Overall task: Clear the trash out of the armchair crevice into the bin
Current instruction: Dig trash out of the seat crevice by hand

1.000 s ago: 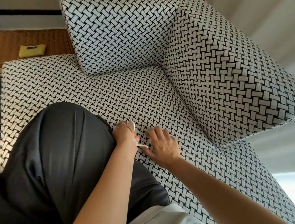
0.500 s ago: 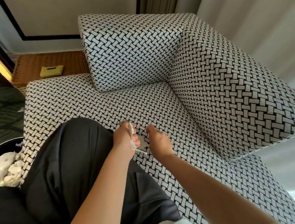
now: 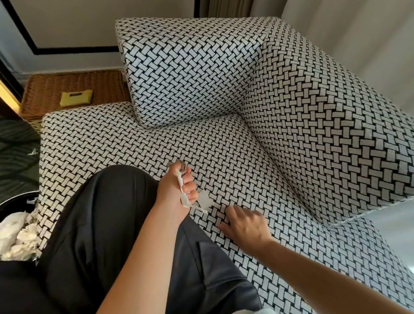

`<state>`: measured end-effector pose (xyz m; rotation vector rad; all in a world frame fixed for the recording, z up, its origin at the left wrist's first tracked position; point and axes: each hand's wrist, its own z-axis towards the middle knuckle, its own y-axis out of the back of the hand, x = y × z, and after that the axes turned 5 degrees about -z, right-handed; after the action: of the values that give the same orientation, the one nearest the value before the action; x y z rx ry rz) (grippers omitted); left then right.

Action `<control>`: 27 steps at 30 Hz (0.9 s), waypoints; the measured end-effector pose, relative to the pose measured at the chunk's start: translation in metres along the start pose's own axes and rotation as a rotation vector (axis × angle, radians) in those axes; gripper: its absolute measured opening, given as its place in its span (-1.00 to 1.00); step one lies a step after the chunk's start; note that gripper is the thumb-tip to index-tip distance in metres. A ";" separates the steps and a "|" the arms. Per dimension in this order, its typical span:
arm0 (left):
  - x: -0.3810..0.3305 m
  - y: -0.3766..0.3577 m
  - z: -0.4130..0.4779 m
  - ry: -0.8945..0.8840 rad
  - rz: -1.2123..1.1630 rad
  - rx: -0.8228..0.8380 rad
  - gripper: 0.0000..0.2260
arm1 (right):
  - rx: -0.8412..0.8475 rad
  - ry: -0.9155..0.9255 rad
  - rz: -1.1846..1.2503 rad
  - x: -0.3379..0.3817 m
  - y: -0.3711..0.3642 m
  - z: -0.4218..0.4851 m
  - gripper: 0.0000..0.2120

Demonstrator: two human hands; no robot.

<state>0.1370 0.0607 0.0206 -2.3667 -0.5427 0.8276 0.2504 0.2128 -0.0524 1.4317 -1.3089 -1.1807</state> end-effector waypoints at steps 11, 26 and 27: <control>0.000 -0.001 -0.007 -0.027 0.004 0.034 -0.68 | -0.500 0.224 0.173 -0.011 -0.026 0.002 -0.85; 0.002 -0.003 -0.021 -0.046 0.011 0.045 -0.69 | -0.194 -0.082 0.342 0.017 0.010 0.033 -0.69; 0.001 -0.004 -0.023 -0.045 0.017 0.051 -0.68 | -0.094 -0.145 0.282 0.024 0.014 0.041 -0.65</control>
<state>0.1520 0.0555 0.0373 -2.3143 -0.5141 0.8936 0.2077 0.1883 -0.0493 1.0700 -1.4792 -1.1546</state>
